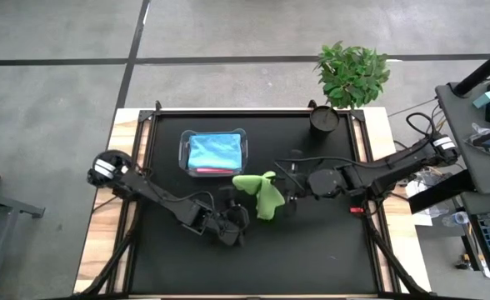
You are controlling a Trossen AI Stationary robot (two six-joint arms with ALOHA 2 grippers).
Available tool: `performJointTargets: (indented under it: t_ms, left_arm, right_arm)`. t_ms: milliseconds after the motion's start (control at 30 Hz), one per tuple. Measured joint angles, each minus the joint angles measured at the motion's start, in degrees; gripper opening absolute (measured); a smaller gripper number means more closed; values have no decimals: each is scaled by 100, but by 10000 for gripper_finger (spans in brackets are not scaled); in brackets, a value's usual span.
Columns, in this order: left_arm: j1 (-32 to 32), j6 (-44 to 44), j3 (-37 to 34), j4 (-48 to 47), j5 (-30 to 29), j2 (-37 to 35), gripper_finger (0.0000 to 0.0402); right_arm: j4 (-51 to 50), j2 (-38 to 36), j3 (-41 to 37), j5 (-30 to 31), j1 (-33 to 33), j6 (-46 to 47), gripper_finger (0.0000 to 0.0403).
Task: Fold microfiber towels
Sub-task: Fold the green microfiber cloth
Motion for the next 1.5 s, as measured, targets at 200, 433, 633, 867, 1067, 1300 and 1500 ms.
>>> performJointTargets:
  t_ms: [200, 433, 633, 867, 1067, 1300, 1500]
  left_arm:
    - [270, 635, -20, 82, -29, 235, 240]
    - [529, 675, -22, 518, -25, 484, 221]
    - [499, 1009, -22, 764, -23, 474, 169]
    - [524, 1090, -22, 1217, -21, 489, 78]
    - [522, 1359, -22, 1645, -27, 547, 6]
    - [455, 1886, -31, 1593, -2, 8, 0]
    - [373, 1936, -31, 1419, 354, -784, 0]
  right_arm:
    - [-3, 4, 0, -3, -156, 252, 9]
    - [-8, 4, -38, -5, -195, 444, 9]
    - [-8, 7, -78, -7, -195, 457, 9]
    - [142, 7, -76, -3, -212, 457, 9]
    - [132, 7, -94, 62, -261, 458, 9]
    - [-199, 7, -98, 100, -269, 446, 9]
    - [-603, 7, -98, 89, -274, 459, 9]
